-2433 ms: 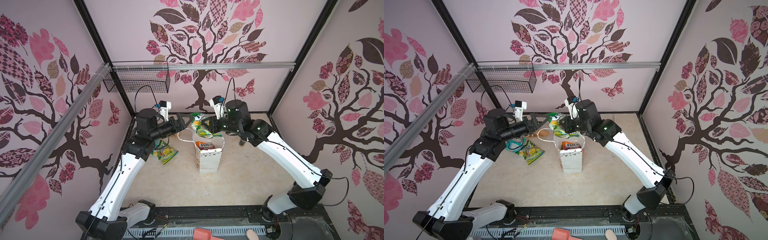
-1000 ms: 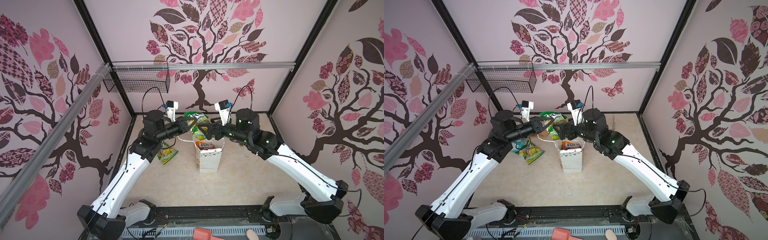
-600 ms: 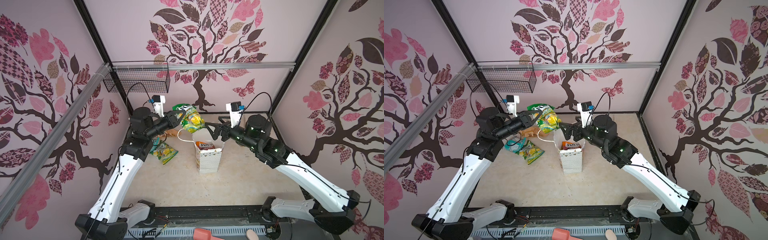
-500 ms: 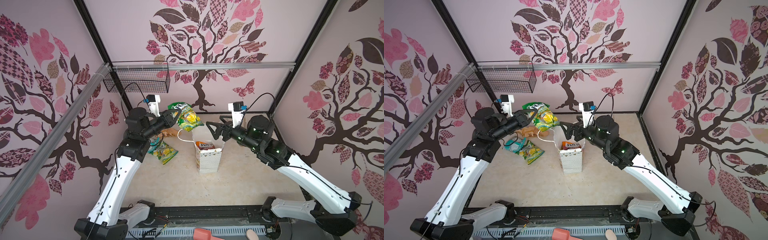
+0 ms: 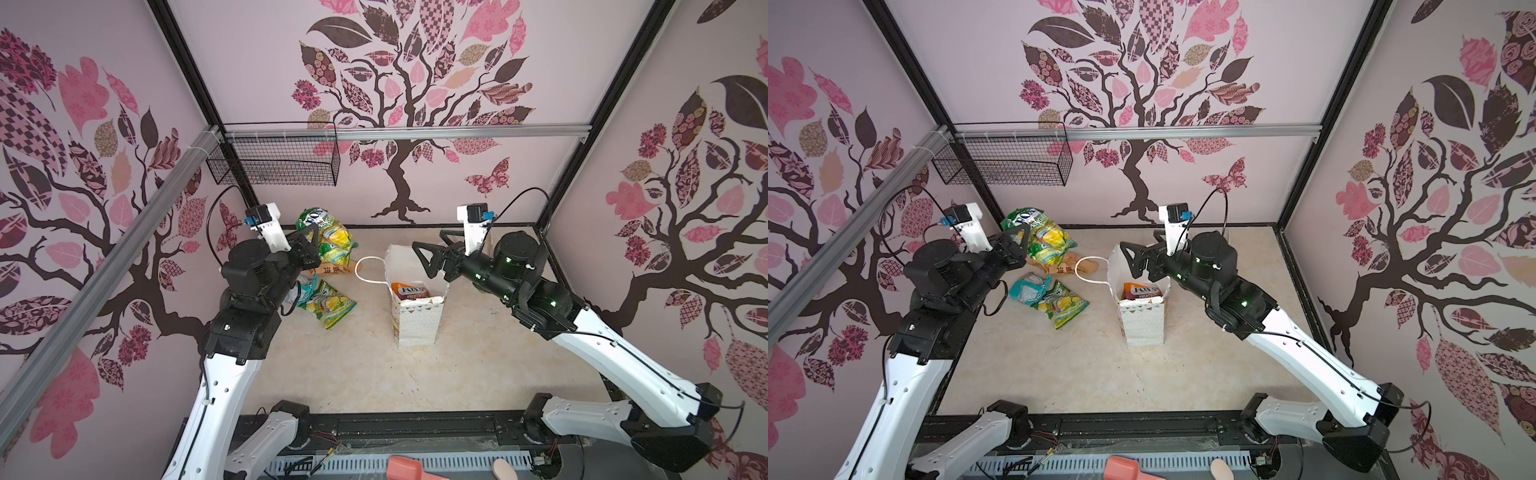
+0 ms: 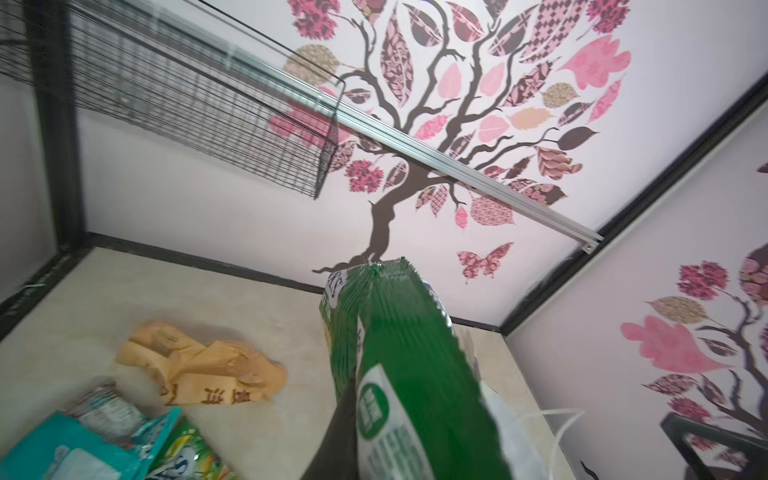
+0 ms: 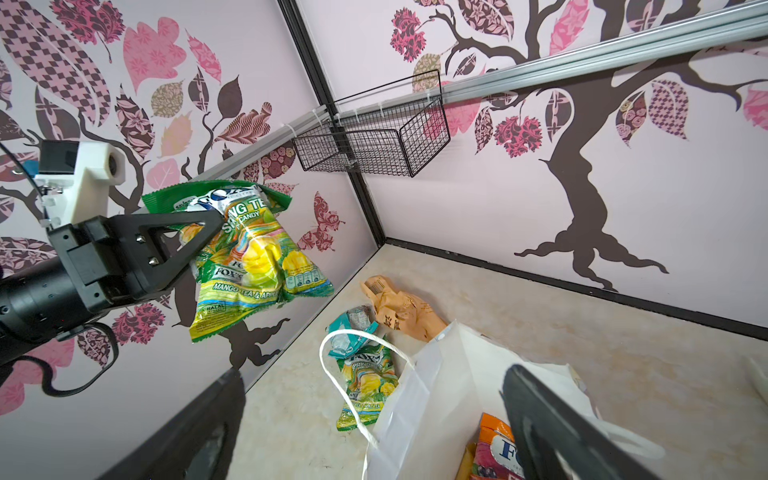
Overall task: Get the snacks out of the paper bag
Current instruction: 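Carry the green pack down beside the other packs with left gripper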
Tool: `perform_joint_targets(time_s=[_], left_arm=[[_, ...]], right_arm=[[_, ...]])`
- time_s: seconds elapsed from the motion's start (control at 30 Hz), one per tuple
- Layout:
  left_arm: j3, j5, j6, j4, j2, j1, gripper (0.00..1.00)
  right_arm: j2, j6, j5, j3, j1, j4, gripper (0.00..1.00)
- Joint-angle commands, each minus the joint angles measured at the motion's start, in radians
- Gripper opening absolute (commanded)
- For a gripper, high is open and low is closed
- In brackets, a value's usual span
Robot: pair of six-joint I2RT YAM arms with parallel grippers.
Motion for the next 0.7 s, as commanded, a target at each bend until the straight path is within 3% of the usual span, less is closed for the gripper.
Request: perform_joint_targets(time_s=[0.0,0.27,0.43,0.5,0.67], left_arm=[[-0.044,-0.15,0.048,0.018,-0.014,0.004,0.0],[-0.106,-0.213,0.04,0.016,0.023,0.009,0.0],[-0.148,-0.168,-0.004,0.035,0.069,0.02,0.0],[-0.171,-0.111,-0.043,0.057,0.093,0.037,0.0],[-0.289,0.193,-0.256,0.208,0.163,0.163,0.0]], right_arm=[[-0.01,0.006,0.018,0.0,0.005,0.022,0.99],[-0.011,0.011,0.026,-0.006,0.005,0.026,1.0],[-0.01,0.012,0.027,-0.01,0.005,0.018,1.0],[-0.007,0.012,0.027,-0.005,0.005,0.012,1.0],[0.003,0.01,0.027,0.002,0.004,-0.009,1.0]])
